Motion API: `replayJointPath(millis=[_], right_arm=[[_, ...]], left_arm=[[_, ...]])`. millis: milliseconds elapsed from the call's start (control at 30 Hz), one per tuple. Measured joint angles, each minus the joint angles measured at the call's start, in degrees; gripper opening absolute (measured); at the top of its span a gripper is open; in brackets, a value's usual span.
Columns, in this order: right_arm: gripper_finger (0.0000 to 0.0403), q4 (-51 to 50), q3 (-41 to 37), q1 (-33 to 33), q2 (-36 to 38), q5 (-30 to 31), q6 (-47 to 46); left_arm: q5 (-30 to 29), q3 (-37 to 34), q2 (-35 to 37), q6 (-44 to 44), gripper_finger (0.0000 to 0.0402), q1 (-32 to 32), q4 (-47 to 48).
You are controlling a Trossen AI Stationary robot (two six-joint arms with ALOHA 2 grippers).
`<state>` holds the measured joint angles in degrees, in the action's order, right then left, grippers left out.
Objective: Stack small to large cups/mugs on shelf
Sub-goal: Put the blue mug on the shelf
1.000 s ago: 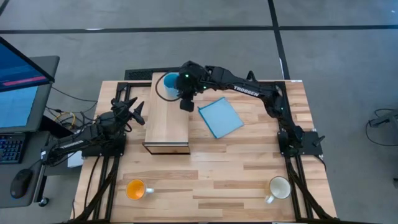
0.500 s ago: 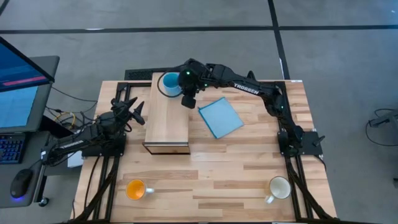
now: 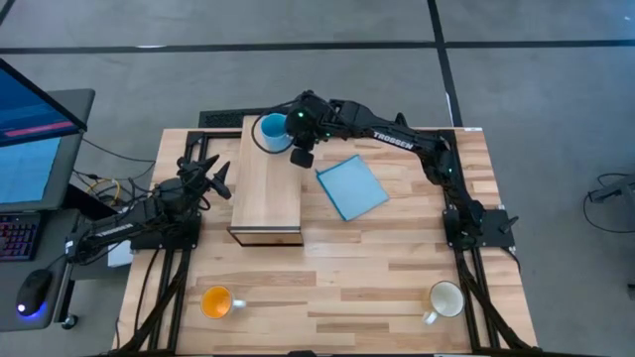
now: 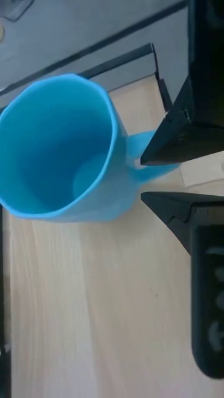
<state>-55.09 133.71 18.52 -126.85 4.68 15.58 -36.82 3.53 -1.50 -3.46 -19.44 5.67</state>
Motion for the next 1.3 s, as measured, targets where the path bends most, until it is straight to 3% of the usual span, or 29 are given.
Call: replayJointPath(millis=[367, 1300], right_arm=[[0.0102, 0.26, 0.0, -0.02, 0.0, 3.21, 1.98], [0.0102, 1.6, 0.02, 0.0, 0.0, 3.35, 4.17]], left_arm=[[0.0, -0.01, 0.0, 0.0, 0.0195, 0.0, 0.0], [0.02, -0.01, -0.01, -0.83, 0.0195, 0.01, 0.0]])
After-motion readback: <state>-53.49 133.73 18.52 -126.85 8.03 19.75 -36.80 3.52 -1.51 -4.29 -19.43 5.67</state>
